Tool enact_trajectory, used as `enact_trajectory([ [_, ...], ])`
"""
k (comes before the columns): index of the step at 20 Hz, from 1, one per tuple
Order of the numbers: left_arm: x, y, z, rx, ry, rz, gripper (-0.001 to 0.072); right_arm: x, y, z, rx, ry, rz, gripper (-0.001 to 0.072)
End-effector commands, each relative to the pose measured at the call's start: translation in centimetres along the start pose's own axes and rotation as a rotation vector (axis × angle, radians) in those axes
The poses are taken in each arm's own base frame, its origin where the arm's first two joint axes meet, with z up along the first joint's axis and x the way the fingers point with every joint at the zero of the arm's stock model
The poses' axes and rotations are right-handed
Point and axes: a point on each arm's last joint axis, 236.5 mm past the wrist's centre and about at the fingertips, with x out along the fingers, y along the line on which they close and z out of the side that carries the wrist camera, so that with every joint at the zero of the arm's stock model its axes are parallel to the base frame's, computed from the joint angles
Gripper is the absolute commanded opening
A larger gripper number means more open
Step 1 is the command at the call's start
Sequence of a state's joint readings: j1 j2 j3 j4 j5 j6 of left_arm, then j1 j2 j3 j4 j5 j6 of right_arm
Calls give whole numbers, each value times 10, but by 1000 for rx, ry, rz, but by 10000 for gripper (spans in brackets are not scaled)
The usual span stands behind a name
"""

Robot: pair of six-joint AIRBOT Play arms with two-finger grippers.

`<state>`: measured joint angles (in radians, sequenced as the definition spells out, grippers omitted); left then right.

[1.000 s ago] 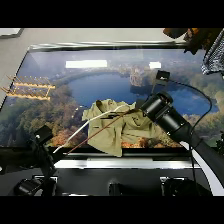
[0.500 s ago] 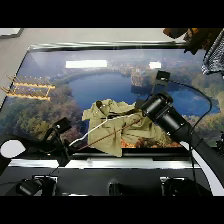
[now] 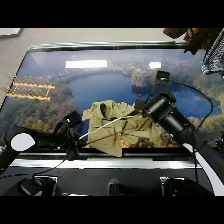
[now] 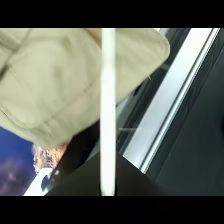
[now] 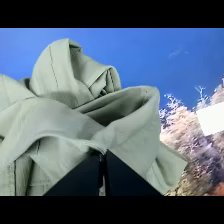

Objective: Fold the clothes and pants, and hang the long-sleeved shirts on hangers.

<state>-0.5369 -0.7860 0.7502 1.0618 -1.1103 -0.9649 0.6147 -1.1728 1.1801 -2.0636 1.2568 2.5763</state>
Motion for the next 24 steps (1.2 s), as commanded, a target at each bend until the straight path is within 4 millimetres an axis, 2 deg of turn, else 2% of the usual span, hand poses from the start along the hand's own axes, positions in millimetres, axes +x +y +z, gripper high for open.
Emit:
enact_trajectory([
  [1, -11, -1, 10, 35, -2, 10, 17, -11, -6, 7, -14, -27, 9, 28],
  [3, -20, 5, 10, 72, 24, 44, 17, -18, -16, 12, -16, -48, -13, 28],
  [8, -35, 5, 34, 115, -29, 61, 17, -25, -20, 15, -64, -54, -13, 28],
  [10, -32, -6, 40, 124, -54, 11, 17, -28, -16, 18, -59, -69, 10, 28],
  [13, -21, -10, 43, 128, -54, -38, 17, -35, -7, 19, -59, -69, 61, 29],
  [18, -10, 12, 73, 100, -158, 27, 17, -54, 7, 32, -55, -88, 134, 28],
  [21, -4, 17, 78, 86, -172, 28, 17, -69, 17, 39, -67, -93, 186, 28],
  [24, 1, 23, 76, 81, -159, 40, 17, -82, 2, 47, -63, -95, 138, 28],
])
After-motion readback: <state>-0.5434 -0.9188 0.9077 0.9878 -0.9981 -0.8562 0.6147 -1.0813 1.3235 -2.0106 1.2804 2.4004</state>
